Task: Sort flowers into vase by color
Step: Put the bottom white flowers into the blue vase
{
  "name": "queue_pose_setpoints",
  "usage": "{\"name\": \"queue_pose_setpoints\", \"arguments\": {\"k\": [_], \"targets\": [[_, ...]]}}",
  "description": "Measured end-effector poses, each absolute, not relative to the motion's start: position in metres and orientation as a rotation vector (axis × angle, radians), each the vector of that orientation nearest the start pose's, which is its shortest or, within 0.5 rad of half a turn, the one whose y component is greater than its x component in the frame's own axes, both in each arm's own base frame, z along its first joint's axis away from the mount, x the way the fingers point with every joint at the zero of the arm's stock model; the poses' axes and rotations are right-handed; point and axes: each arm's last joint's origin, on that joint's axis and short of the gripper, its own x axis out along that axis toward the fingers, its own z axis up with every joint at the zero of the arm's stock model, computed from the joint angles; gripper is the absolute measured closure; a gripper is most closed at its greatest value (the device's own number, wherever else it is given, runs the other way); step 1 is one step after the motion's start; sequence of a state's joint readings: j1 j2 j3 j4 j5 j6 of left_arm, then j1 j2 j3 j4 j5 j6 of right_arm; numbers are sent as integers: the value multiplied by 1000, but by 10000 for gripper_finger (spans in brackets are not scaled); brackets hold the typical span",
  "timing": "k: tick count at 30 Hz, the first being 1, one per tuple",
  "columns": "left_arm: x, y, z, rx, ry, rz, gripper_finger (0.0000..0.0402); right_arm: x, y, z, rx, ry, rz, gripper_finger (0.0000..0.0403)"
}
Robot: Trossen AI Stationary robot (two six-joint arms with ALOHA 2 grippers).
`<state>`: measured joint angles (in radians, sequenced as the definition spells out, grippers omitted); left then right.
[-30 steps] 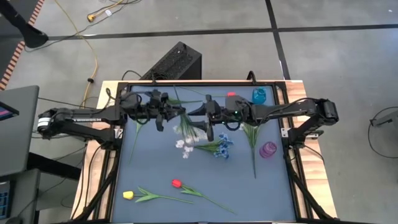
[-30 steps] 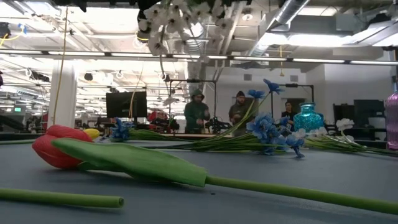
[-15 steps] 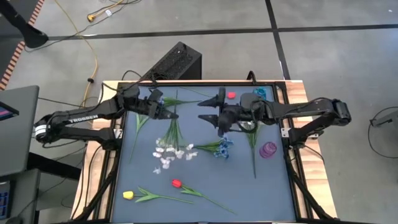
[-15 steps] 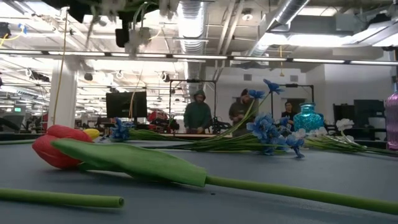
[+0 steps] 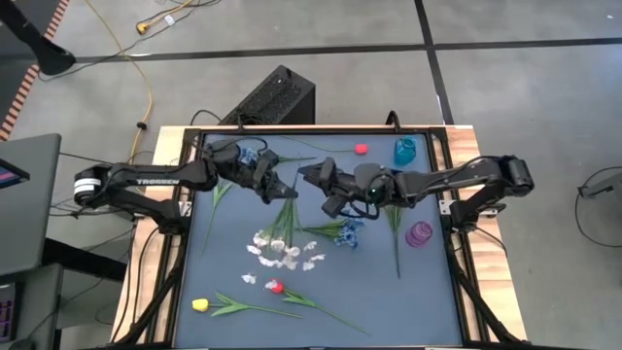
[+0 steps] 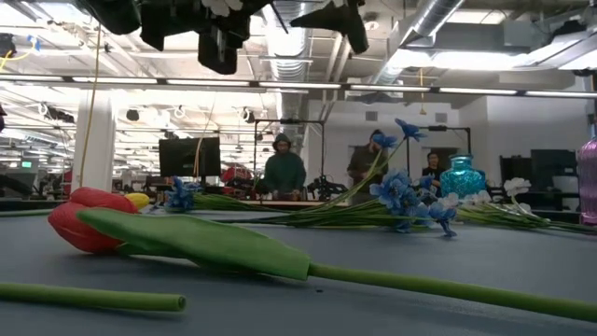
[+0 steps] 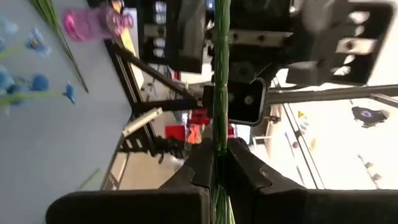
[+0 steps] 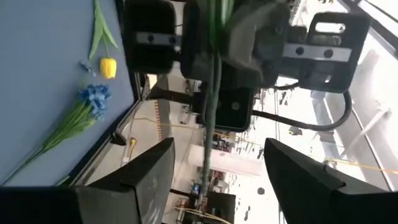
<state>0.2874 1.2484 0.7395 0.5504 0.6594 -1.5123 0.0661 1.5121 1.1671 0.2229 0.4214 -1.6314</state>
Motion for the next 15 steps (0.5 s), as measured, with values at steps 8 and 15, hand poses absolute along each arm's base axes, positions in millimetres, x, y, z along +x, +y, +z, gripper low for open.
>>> {"name": "queue_pose_setpoints", "arguments": {"k": [8, 15], "targets": [[273, 57, 283, -1479, 266, -349, 393, 352, 14, 324, -1645, 370, -140, 142], [273, 56, 287, -1472, 238, -374, 393, 352, 12, 323, -1614, 367, -131, 200]]}}
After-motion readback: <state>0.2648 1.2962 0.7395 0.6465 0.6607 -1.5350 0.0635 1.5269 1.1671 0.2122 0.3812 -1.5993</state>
